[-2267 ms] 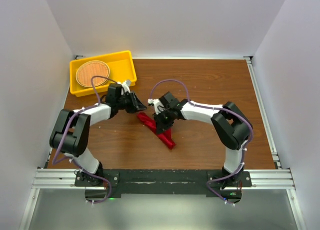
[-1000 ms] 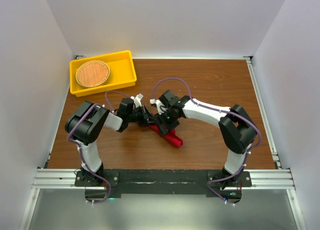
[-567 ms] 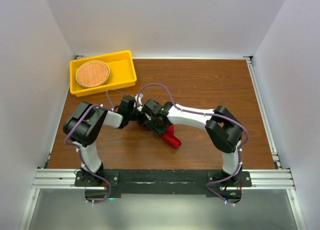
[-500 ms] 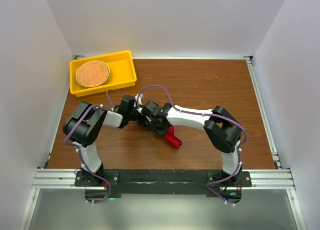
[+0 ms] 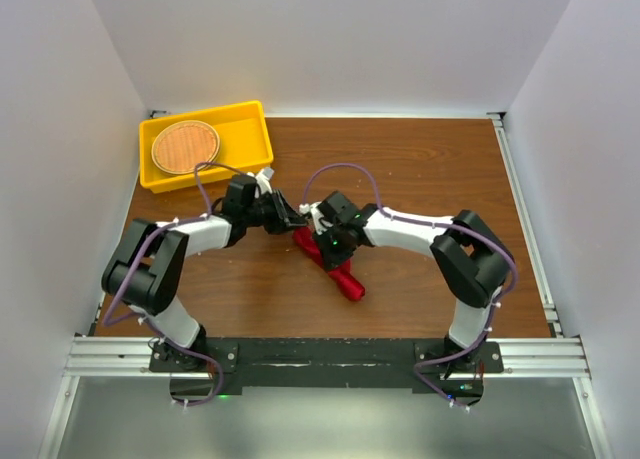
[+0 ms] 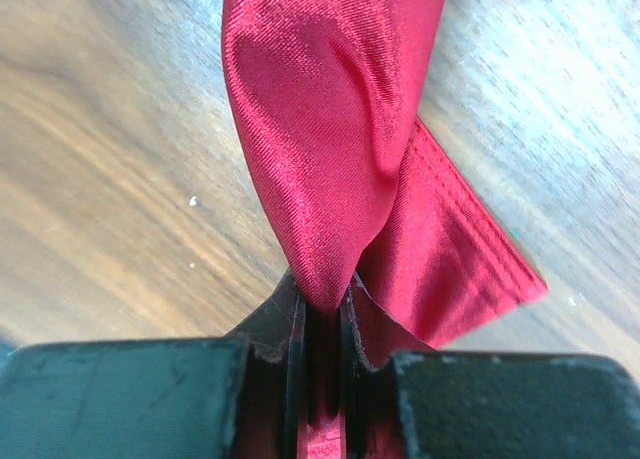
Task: Fold the napkin, place the utensils inside, and roll it up
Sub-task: Roll the napkin with the utensil
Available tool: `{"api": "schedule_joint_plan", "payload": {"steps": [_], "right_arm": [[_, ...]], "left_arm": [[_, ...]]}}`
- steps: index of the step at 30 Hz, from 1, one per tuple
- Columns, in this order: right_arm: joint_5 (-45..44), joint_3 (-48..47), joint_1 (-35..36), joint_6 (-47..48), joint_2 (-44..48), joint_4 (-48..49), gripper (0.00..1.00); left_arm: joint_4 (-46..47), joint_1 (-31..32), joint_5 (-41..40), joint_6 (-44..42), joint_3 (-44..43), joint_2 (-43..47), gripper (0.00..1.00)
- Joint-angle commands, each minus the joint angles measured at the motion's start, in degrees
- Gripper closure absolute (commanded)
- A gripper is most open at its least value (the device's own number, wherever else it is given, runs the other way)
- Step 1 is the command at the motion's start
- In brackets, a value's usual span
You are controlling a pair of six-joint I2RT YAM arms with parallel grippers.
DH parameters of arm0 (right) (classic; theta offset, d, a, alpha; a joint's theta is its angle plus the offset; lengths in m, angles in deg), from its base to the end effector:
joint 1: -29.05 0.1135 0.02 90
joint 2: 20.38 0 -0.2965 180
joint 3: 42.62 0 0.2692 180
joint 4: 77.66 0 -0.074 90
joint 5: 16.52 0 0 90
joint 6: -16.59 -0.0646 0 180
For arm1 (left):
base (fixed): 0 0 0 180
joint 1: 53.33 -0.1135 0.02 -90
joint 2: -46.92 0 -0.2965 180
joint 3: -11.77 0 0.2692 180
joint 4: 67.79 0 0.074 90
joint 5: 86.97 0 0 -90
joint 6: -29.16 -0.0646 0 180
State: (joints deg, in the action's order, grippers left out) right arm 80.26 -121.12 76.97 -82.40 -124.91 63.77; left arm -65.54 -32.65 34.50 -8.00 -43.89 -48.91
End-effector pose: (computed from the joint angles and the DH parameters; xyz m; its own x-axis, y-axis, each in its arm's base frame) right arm 0.2594 0.2987 0.1576 -0.7184 -0.5641 -0.4070 -0.6669 0.7250 0.1724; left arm 0.3227 -0.1579 0.1555 -0.8944 -0.3889 -0.2208 -0.0435 0.5671 -0.8225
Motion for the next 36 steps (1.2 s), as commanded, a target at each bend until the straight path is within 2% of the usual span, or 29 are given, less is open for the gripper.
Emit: {"api": "schedule_joint_plan", "payload": {"steps": [1,3,4,7,11,14,15,21,25,28,36], "right_arm": [[24.5,3.8,-7.7,1.5,-0.3,7.6,1.0],[30.5,5.0,-9.3,2.0,-1.9,10.4,1.0],[35.6,5.3,-10.6,2.1,-2.3,11.3,1.0],[43.2,7.3,-13.4,-0.6,-3.8,16.4,1.0],[48.7,11.9,-17.0,-6.2,-5.0,25.0,1.0],[50.6,13.8,-18.2,-8.0,-5.9,28.0,1.0],[50.6,14.0,-18.6,-8.4,-6.1,28.6,1.0],[47.0,14.0,-19.4,-7.1,-7.9,25.9,1.0],[43.3,12.5,-19.5,-6.1,-7.5,21.4,1.0],[40.6,11.0,-19.5,-4.9,-5.6,16.5,0.95],[35.7,9.3,-19.5,-3.3,-3.1,10.3,0.82]], "left_arm": [[-0.8,-1.3,-0.3,-3.2,-1.1,5.3,0.77],[0.3,-1.3,0.2,-2.5,-0.4,6.1,0.78],[3.0,-1.2,1.2,-1.8,0.8,6.2,0.79],[9.6,-0.3,2.7,1.4,3.3,6.2,0.81],[14.6,2.9,2.9,3.8,3.6,4.4,0.84],[24.1,5.1,3.2,8.8,5.7,1.7,0.85],[29.0,5.3,3.2,10.0,7.1,0.0,0.85],[39.9,6.9,2.6,13.2,8.6,-6.8,0.88],[41.6,7.0,1.8,12.1,8.6,-10.9,0.9],[42.4,7.0,1.1,10.9,8.0,-14.7,0.92],[39.1,6.9,0.9,9.1,6.3,-17.1,0.94]]}}
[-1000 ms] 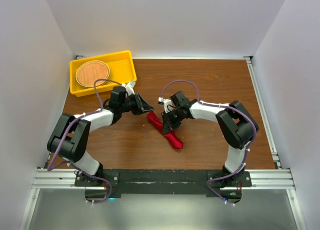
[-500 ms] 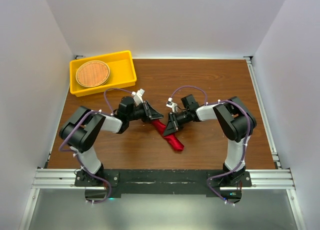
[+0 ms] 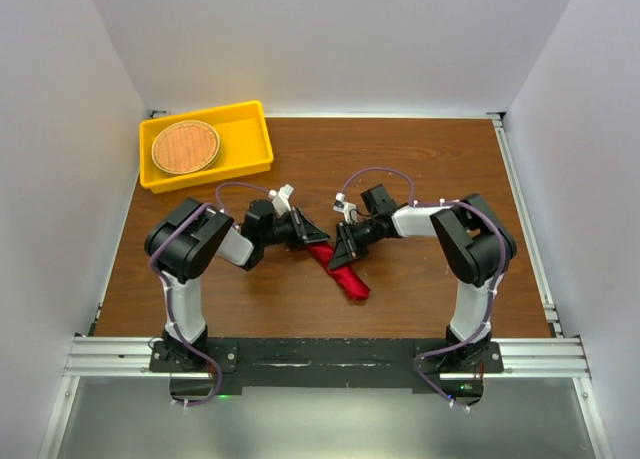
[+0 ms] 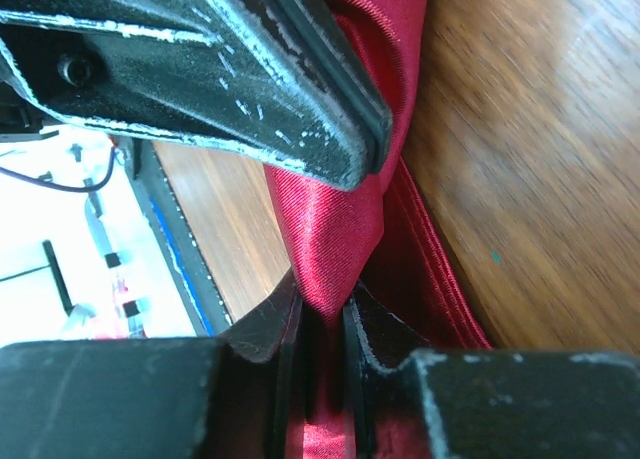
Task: Fold the napkin, place the utensils inside, and roll it up
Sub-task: Roll the napkin with the utensil
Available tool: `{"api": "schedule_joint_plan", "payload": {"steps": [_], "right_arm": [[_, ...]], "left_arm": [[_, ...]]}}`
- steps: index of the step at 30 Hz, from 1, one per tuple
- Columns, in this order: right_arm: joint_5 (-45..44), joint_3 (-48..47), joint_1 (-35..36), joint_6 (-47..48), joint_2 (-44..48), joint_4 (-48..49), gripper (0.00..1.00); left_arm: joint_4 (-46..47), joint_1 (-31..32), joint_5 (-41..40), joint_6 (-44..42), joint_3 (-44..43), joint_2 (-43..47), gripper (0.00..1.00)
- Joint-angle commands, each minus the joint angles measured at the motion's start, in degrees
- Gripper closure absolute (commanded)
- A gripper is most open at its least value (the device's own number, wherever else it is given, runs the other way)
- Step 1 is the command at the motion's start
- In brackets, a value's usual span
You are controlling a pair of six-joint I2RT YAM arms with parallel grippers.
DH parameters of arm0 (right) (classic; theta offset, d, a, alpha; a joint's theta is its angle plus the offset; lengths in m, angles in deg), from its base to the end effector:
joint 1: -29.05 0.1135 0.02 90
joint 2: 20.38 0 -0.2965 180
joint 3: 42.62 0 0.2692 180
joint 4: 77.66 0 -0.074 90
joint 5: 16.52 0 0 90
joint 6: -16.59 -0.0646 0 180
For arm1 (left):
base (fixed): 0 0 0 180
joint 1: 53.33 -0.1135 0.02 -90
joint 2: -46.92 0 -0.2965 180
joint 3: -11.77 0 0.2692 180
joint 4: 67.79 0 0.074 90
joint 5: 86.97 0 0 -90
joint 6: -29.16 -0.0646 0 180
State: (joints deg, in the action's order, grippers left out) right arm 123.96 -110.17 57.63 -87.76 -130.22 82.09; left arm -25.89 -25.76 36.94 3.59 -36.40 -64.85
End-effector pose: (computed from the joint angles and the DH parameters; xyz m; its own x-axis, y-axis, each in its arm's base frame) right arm 0.3036 0.2221 0.1091 -0.9078 -0.3149 -0.2771 -0.4044 0.4817 0.7774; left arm 0.3097 -0.2024 0.1005 -0.9024 -0.3733 -0.2150 0.0685 0.3683 -0.9272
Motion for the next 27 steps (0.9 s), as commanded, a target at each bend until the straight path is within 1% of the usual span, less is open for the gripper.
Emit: {"api": "schedule_joint_plan", "payload": {"steps": [1,2,3,4,8,11,16,20,22,25,26,27], "right_arm": [[-9.2,-2.0,-0.2,2.7,2.6,-10.4,0.77],[-10.0,-2.3,-0.1,3.2,3.8,-11.6,0.74],[-12.8,-2.7,-0.1,3.4,4.6,-14.0,0.7],[-13.8,-3.1,-0.1,3.8,5.4,-15.4,0.64],[-18.1,-4.1,0.2,4.9,9.1,-20.8,0.55],[-20.9,-3.5,1.0,5.0,12.1,-23.6,0.52],[-25.4,-0.6,1.6,4.2,15.5,-25.9,0.51],[-32.1,1.9,1.7,2.5,18.9,-27.8,0.51],[-33.9,1.6,2.6,1.6,20.5,-29.4,0.51],[-36.0,-2.0,5.2,2.5,21.5,-30.9,0.5],[-36.8,-3.0,6.4,3.1,21.5,-30.9,0.49],[-39.1,-4.0,8.7,4.1,21.3,-31.2,0.45]], "left_arm": [[-1.3,0.0,-1.6,-2.5,-1.4,-1.3,0.94],[-2.1,0.0,-1.6,-2.6,-1.8,-1.3,0.94],[-3.0,0.0,-1.6,-3.2,-2.3,-1.2,0.95],[-4.7,0.0,-1.6,-3.4,-2.6,-1.2,0.95],[-8.6,0.0,-1.9,-4.4,-4.0,-1.0,0.96],[-9.8,0.1,-1.9,-4.3,-4.8,-0.9,0.96],[-13.1,0.0,-1.7,-5.0,-6.7,-0.8,0.96],[-15.1,0.1,-1.5,-5.7,-7.8,-0.7,0.97],[-16.8,0.1,-1.2,-6.0,-8.5,-0.6,0.97],[-18.4,0.1,-0.9,-6.2,-9.4,-0.6,0.97],[-18.6,0.0,-0.8,-6.2,-9.7,-0.5,0.96],[-19.4,0.1,-0.7,-6.3,-10.0,-0.4,0.97]]}}
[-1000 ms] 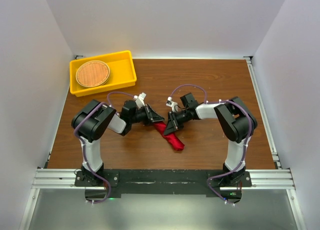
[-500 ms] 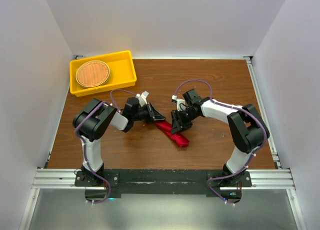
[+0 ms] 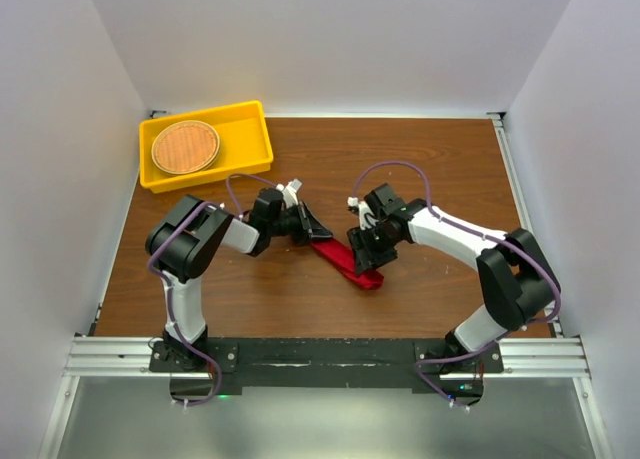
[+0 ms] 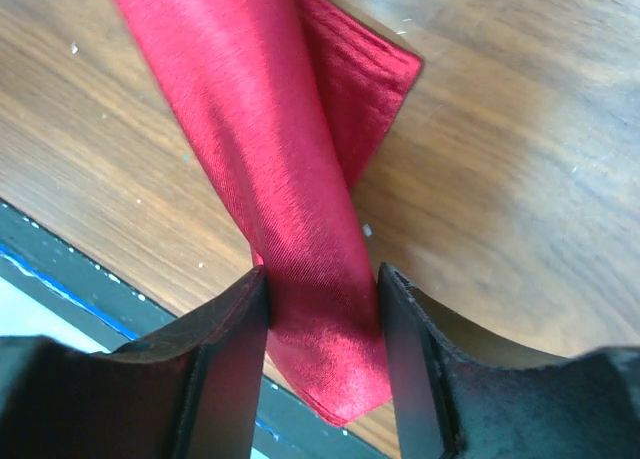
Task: Fold the napkin, place the utensils inside, and roll it up
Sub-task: Roll the napkin with the utensil
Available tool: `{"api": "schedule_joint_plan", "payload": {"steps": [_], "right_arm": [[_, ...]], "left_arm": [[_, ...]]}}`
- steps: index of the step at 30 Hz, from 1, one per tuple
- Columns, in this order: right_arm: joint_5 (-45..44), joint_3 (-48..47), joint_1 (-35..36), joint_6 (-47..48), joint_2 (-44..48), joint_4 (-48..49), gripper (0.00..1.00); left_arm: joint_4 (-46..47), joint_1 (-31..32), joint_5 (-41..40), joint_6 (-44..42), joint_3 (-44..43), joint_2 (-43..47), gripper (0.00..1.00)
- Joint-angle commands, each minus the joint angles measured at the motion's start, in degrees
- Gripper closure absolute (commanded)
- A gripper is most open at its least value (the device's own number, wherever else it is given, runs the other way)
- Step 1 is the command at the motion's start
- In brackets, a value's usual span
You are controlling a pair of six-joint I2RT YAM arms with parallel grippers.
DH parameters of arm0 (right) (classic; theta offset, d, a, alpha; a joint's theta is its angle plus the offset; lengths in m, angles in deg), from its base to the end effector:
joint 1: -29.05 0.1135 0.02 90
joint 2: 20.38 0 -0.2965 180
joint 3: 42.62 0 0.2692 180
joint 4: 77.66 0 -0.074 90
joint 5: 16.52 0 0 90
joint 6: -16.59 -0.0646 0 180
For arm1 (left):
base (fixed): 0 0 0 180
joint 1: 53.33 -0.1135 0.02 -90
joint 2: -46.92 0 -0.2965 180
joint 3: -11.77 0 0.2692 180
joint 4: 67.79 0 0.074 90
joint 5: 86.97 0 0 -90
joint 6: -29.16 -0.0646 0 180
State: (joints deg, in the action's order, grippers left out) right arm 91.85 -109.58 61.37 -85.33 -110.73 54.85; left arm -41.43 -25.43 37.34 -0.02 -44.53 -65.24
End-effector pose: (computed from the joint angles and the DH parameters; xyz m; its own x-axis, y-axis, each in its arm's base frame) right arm 0.2538 0.1847 0.1753 -0.9041 -0.3400 -0.2590 -0.4169 0.8351 0.3590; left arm 0.3310 -0.2164 0.1026 -0.9282 -0.3246 -0.1820 0.0199 0.4452 -0.8952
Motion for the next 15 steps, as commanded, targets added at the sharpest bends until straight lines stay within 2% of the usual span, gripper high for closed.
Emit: {"api": "schedule_joint_plan", "payload": {"steps": [1,6,7,8,15], "right_arm": [[-8.0,-6.6,6.3,2.1,1.3,-3.9,0.42],[-18.3,-12.3,12.9,5.1,-2.3,-2.6,0.33],[-19.9,-14.4,13.6,5.7,-3.2,-2.7,0.13],[-21.7,-15.2,15.3,6.2,-5.1,-2.9,0.02],[-31.4,-17.9,20.3,8.7,-11.3,-1.5,0.02]], "left_arm": [[-4.3,-0.2,-1.1,-2.9,-1.9,0.0,0.97],[-7.8,-0.2,-0.8,-3.7,-3.5,-0.3,0.97],[-8.3,-0.2,-0.9,-3.6,-3.7,-0.4,0.97],[-9.3,-0.2,-0.7,-3.7,-3.9,-0.5,0.97],[-11.5,-0.2,-0.6,-3.9,-4.0,-0.9,0.98]]}}
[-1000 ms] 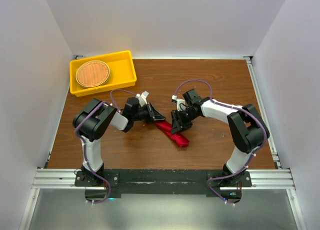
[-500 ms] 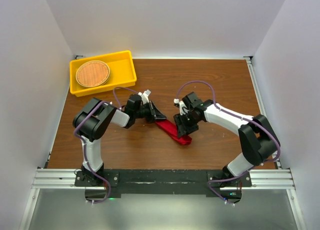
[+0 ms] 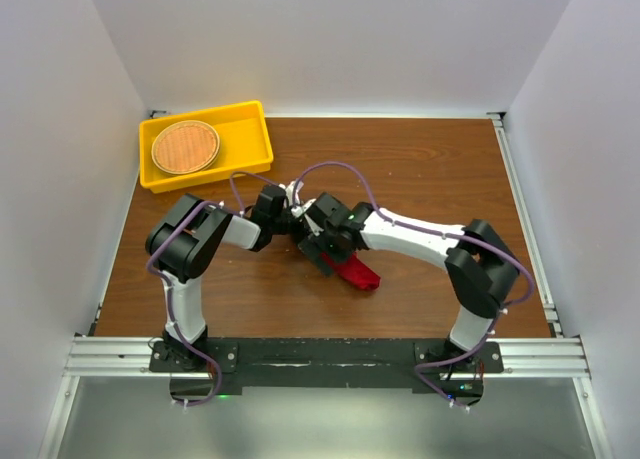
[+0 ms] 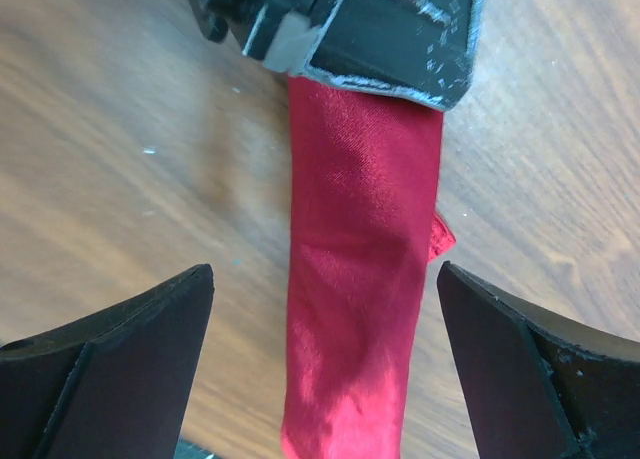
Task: Fold the napkin, place the utensils inside, and roll it up
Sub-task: Roll the napkin with the utensil
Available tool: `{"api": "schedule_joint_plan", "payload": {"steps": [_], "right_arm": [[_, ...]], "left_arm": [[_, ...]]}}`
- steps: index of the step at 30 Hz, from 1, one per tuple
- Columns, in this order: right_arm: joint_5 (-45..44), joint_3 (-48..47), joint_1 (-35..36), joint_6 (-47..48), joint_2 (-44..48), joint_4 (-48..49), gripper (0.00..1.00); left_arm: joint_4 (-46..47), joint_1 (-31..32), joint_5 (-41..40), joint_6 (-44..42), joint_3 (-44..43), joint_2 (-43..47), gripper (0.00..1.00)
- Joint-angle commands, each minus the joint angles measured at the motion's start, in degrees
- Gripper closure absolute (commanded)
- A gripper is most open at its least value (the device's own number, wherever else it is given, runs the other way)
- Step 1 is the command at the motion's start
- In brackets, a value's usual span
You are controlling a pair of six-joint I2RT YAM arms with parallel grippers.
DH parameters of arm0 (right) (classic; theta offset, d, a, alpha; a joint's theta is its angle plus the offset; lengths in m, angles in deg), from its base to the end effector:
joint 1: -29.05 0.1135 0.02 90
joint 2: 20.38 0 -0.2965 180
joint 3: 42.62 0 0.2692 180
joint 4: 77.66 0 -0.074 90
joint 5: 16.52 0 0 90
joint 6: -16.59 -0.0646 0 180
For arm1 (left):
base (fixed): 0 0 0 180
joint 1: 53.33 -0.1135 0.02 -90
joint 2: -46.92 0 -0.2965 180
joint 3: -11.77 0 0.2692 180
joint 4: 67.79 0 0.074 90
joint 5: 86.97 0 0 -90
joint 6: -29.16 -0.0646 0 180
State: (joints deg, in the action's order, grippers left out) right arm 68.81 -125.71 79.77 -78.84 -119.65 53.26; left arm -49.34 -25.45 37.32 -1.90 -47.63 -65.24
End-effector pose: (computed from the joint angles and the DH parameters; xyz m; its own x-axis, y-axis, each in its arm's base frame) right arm 0.2473 0.2941 0.2054 -0.6434 -0.6377 -0.4236 -0.6921 0.7210 -0.0340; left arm 0.3365 -0.2192 0.1020 -0.9404 -0.3032 -0.1541 -0.0153 0.4903 -0.8714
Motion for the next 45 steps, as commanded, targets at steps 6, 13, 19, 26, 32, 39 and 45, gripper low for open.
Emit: {"api": "schedule_joint_plan", "payload": {"steps": [6,13,19,26,32,39,45], "right_arm": [[-13.0,-0.1,3.7,2.2,-5.0,1.4,0.03],[-17.3,1.1,4.4,2.4,-7.7,3.1,0.37],[-18.0,2.2,4.4,2.5,-9.4,4.2,0.86],[-7.3,2.4,4.2,2.1,-7.3,6.3,1.0],[19.7,1.6,-1.1,-2.1,-5.7,9.4,1.0],[41.6,4.8,-8.4,-9.2,-8.2,17.7,1.0],[48.4,9.8,-14.1,-15.5,-10.7,26.7,1.0]], "left_arm": [[-4.3,-0.3,-0.3,-2.4,-1.0,-0.8,0.99],[-5.1,-0.5,0.3,-2.5,-1.4,-0.9,0.99],[-5.4,-1.9,1.7,-1.4,-1.8,0.3,0.97],[-10.0,-7.6,3.1,-5.0,-4.4,7.1,0.89],[-18.0,-12.1,2.3,-11.5,-7.4,14.1,0.85],[-16.7,-12.3,2.5,-10.5,-4.1,18.3,0.85],[-8.1,-10.8,3.9,-5.5,0.8,17.9,0.85]]}}
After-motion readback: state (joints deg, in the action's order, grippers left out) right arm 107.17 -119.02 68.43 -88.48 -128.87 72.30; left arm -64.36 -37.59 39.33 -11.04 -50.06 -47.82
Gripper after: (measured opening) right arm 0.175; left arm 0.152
